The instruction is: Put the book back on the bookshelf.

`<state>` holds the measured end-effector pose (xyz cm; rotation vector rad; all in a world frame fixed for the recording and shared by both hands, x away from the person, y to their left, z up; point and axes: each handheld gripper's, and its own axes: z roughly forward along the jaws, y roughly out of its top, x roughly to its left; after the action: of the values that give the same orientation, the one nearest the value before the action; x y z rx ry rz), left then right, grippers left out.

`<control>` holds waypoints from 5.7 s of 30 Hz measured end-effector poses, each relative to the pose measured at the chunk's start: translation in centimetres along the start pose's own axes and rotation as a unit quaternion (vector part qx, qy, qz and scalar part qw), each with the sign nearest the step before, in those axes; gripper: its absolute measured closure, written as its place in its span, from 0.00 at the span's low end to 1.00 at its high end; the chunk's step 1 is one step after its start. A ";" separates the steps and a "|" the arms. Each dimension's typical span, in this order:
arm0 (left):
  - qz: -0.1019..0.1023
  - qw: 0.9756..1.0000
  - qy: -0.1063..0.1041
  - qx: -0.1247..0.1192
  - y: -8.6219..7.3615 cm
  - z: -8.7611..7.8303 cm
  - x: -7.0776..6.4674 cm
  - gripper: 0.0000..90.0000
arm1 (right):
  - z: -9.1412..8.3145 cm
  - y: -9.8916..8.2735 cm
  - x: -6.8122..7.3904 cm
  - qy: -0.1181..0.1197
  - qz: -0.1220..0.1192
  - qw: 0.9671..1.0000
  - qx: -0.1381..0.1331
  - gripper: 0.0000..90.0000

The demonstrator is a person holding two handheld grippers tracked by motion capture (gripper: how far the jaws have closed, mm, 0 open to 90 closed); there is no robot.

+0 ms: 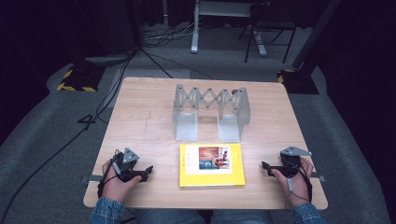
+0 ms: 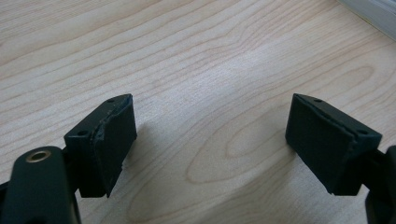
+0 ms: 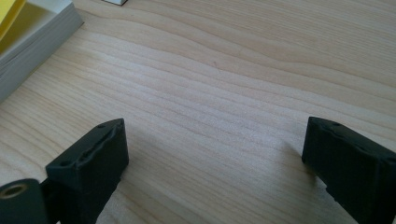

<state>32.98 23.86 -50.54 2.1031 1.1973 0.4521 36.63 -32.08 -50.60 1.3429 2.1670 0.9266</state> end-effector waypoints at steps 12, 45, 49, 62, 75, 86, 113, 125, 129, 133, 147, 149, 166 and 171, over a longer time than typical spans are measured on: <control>-0.024 1.000 0.004 0.000 0.3 -0.7 -0.4 0.30 | 0.1 0.1 1.1 0.006 -0.008 1.000 -0.001 0.09; -0.008 0.993 -0.119 -0.012 3.7 2.7 -7.4 0.26 | 0.4 0.5 7.4 0.060 -0.054 0.997 -0.004 0.12; -0.006 0.992 -0.124 -0.010 3.6 2.9 -7.5 0.27 | 0.4 0.5 7.4 0.060 -0.054 0.997 -0.004 0.12; 0.013 0.984 -0.178 -0.020 3.6 3.6 -8.6 0.37 | 0.4 0.5 7.4 0.060 -0.053 0.997 -0.005 0.12; 0.048 0.984 -0.159 -0.064 4.3 1.7 -8.6 0.67 | 0.4 0.5 7.4 0.061 -0.053 0.997 -0.005 0.12; 0.025 0.981 -0.175 -0.082 4.4 1.2 -8.7 0.82 | 0.4 0.5 7.4 0.060 -0.053 0.997 -0.005 0.12; 0.028 0.984 -0.160 -0.072 4.7 3.3 -7.8 0.65 | 0.3 0.4 7.5 0.062 -0.058 0.996 -0.008 0.16; -0.004 0.969 -0.220 -0.117 5.1 2.2 -7.2 0.89 | 0.3 0.4 7.5 0.062 -0.057 0.996 -0.009 0.17; 0.008 0.969 -0.220 -0.109 5.5 1.4 -7.5 0.97 | 0.2 0.4 7.5 0.062 -0.057 0.996 -0.008 0.17; 0.043 0.973 -0.201 -0.104 6.2 0.3 -8.4 0.99 | 0.0 0.2 7.3 0.057 -0.054 0.997 -0.007 0.17; 0.089 0.966 -0.201 -0.136 9.3 -2.3 -10.0 0.99 | -4.8 1.3 9.5 0.039 -0.113 0.990 -0.079 0.24; 0.097 0.963 -0.209 -0.139 10.2 -2.5 -10.3 0.99 | -5.4 1.7 10.5 0.041 -0.132 0.987 -0.085 0.23; 0.114 0.954 -0.241 -0.139 13.9 -2.8 -10.8 0.99 | -5.9 2.9 13.9 0.069 -0.168 0.980 -0.082 0.19; 0.112 0.952 -0.254 -0.129 14.7 -2.5 -10.7 0.99 | -5.4 2.9 14.7 0.072 -0.174 0.979 -0.074 0.19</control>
<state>35.09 10.38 -38.19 1.9654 0.5745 0.1351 28.41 -19.67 -44.91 0.8134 2.2888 1.0434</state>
